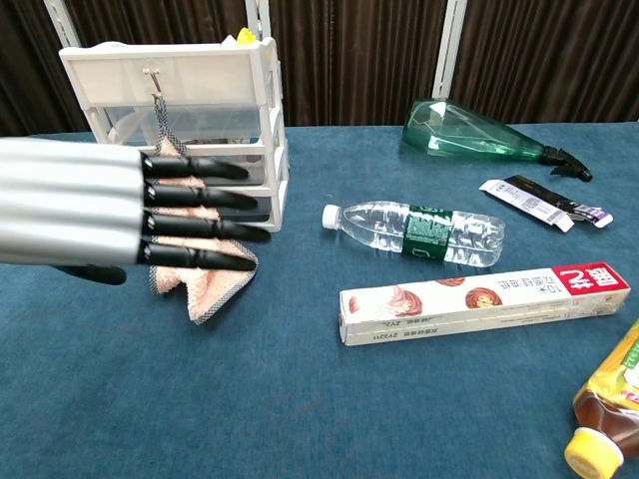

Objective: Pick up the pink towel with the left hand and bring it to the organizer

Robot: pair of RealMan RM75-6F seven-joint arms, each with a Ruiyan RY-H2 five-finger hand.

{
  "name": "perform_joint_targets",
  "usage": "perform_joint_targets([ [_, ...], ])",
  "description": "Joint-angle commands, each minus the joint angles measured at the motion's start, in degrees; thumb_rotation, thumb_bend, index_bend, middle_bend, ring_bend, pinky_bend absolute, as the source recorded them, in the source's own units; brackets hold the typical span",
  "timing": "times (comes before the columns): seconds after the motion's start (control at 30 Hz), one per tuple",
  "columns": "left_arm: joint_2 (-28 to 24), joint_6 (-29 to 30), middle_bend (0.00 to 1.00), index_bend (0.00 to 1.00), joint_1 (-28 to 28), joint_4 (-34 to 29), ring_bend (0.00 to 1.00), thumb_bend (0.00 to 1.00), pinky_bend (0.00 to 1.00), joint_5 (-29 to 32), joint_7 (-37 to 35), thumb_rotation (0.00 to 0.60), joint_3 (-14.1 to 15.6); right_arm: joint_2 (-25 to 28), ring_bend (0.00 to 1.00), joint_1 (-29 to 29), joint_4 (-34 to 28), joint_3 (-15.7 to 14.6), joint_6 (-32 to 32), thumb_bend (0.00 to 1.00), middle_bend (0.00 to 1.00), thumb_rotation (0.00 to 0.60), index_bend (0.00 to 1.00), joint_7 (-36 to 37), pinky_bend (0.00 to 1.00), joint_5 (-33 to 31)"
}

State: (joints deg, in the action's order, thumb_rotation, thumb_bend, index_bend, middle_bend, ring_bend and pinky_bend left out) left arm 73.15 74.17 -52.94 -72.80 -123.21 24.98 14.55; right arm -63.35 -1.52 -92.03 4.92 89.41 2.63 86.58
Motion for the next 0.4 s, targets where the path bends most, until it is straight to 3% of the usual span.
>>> perform_joint_targets([
  [0.03,-2.1,6.8,0.0,0.05,9.7,-7.1,0.0,0.0,0.0,7.6,3.1,0.6,-1.5,0.1,0.0,0.0,0.0,-0.1,0.0,0.01,0.0,0.6,0.07,-0.2,0.0,0.2],
  [0.27,-4.5,15.0,0.0,0.06,23.0,-16.2,0.0,0.0,0.0,17.8,5.4,0.6,-1.4,0.1,0.0,-0.1,0.1,-0.3,-0.4,0.01,0.0,0.6,0.06,-1.1,0.0,0.3],
  [0.4,-5.2,17.4,0.0,0.01,30.8,-23.4,0.0,0.0,0.0,26.8,4.7,0.588,-0.9,0.4,0.0,-0.3,-0.1,-0.7,-1.1,0.01,0.0,0.6,0.06,-2.5,0.0,0.4],
])
